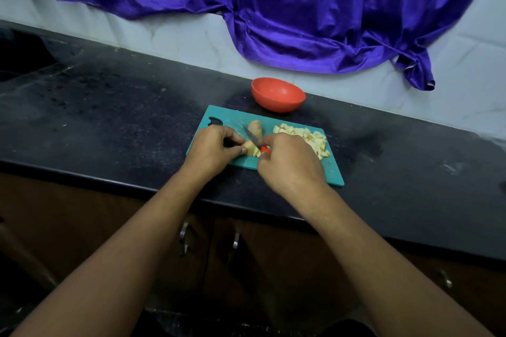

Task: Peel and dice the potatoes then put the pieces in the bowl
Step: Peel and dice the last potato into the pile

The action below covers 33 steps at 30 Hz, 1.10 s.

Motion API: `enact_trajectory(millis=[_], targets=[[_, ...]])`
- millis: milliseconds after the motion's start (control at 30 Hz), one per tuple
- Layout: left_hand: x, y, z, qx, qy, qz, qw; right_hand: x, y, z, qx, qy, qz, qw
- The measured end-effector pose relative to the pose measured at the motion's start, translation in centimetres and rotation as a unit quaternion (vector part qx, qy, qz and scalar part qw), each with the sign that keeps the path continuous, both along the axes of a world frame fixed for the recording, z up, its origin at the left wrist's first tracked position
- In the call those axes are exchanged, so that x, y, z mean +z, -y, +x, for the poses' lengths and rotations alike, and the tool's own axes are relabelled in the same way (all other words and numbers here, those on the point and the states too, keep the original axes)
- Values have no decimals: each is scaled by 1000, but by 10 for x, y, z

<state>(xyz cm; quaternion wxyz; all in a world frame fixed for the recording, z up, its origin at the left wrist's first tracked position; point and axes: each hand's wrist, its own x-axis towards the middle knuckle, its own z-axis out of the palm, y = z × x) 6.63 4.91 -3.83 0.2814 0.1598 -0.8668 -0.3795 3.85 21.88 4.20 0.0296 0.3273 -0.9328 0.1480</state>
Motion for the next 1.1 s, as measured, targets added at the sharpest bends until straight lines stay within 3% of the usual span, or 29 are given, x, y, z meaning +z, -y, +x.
enact_trajectory(millis=[467,767,967,1100], targets=[[-4,3,-4,11,14,-5,1000,-3,30,12,8,-69,133,989],[-6,5,-6,15,-8,6,1000,-51,10,14,18,-83,84,993],[-4,3,-3,10,3,8,1000,-26,-10,7,16,-2,2,1000],[-2,3,-1,4,5,7,1000,-5,-11,7,16,-32,-30,999]])
